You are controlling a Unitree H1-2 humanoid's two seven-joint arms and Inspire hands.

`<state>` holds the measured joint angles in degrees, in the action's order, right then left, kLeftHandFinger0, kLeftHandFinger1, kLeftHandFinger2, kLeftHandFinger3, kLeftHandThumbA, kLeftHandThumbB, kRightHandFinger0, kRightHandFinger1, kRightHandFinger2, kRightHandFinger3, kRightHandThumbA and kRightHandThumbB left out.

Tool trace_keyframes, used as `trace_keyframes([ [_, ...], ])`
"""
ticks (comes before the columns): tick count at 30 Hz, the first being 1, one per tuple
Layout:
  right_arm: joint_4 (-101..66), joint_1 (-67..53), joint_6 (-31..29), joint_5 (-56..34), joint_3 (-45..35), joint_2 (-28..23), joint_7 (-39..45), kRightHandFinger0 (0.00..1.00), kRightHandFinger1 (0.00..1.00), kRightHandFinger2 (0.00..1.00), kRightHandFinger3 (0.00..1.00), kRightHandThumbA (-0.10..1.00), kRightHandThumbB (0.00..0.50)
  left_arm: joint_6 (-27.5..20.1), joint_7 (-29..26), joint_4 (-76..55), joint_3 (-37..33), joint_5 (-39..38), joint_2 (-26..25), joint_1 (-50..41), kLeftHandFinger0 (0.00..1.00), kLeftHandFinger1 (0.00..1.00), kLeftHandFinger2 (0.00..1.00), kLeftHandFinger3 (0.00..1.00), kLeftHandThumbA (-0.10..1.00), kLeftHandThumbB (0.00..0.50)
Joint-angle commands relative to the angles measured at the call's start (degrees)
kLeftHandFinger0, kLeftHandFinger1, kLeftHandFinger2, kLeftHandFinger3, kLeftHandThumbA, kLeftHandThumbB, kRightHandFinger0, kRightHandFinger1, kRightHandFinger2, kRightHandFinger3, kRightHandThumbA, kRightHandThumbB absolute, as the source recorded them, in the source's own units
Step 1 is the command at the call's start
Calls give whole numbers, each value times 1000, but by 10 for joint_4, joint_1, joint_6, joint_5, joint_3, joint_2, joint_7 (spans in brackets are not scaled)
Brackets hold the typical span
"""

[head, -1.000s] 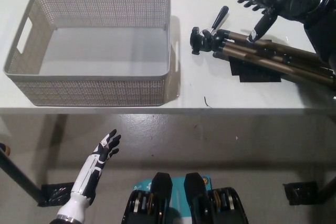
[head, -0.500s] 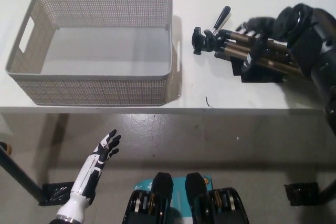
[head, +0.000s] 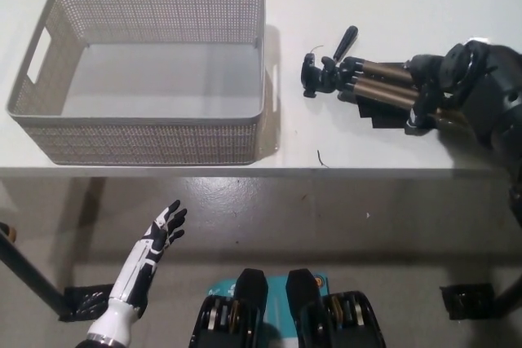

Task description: The robot uses its right hand to pick the tripod on the desk and places it into a rectangular container on the left.

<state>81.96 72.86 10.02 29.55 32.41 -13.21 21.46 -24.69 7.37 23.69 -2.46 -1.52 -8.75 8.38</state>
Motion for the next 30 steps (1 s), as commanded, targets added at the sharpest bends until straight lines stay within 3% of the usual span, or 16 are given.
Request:
trace_keyframes([
  [1,6,-46,17,21,5,-6,-156,905,1000,1000,1000,512,323,-22,15,-8,7,-13,-5,4,1000,1000,1000,1000,1000,500],
  [2,4,-53,0,26,9,-9,-186,677,778,870,1000,333,268,-22,14,-9,6,-11,-6,4,1000,1000,1000,1000,1000,500],
  [3,1,-61,-17,32,12,-11,-240,382,454,570,968,29,231,-22,12,-11,6,-9,-6,5,1000,1000,1000,1000,1000,500],
  [4,-2,-67,-34,26,3,-13,-283,187,265,402,821,-94,254,-22,11,-13,6,-8,-6,5,1000,1000,1000,1000,1000,500],
  [5,-3,-69,-42,22,-1,-14,-295,67,155,292,674,-100,243,-22,11,-13,6,-9,-6,5,1000,1000,1000,1000,1000,500],
  [6,-4,-73,-59,13,-11,-15,-313,3,74,217,522,-100,229,-22,13,-13,6,-11,-6,5,1000,1000,1000,1000,1000,500],
  [10,-6,-67,-96,-6,-31,-13,-330,0,79,215,466,-100,233,-22,16,-9,8,-20,-7,13,1000,1000,1000,1000,1000,500],
  [13,-9,-66,-121,-20,-50,-13,-337,0,1,98,182,-100,235,-22,13,-12,6,-11,-9,11,1000,1000,1000,1000,1000,500],
  [14,-9,-64,-125,-19,-52,-13,-344,0,14,112,166,-100,208,-22,12,-13,6,-8,-10,11,1000,1000,1000,1000,1000,500],
  [16,-9,-63,-123,-18,-54,-12,-345,0,306,630,501,-100,180,-22,11,-13,5,-6,-9,9,1000,1000,1000,1000,1000,500],
  [17,-9,-59,-127,-19,-57,-12,-354,0,398,811,711,-100,171,-22,10,-10,7,-7,-9,12,1000,1000,1000,1000,1000,500],
  [18,-10,-58,-128,-19,-58,-12,-356,0,470,912,877,-100,162,-22,8,-10,6,-4,-9,11,1000,1000,1000,1000,1000,500],
  [19,-11,-60,-136,-18,-59,-12,-361,20,519,962,963,-100,166,-22,13,-12,6,-9,-9,4,1000,1000,1000,1000,1000,500],
  [23,-17,-50,-162,-13,-62,-19,-382,31,530,951,997,-100,159,-22,11,-11,5,-7,-8,2,1000,1000,1000,1000,1000,500],
  [28,-26,-22,-168,-23,-81,-24,-378,29,499,907,887,-100,177,-22,7,-12,5,-4,-7,-1,1000,1000,1000,1000,1000,500],
  [30,-31,-14,-175,-24,-87,-24,-383,0,477,938,918,-100,134,-22,8,-15,6,-5,-9,-8,1000,1000,1000,1000,1000,500],
])
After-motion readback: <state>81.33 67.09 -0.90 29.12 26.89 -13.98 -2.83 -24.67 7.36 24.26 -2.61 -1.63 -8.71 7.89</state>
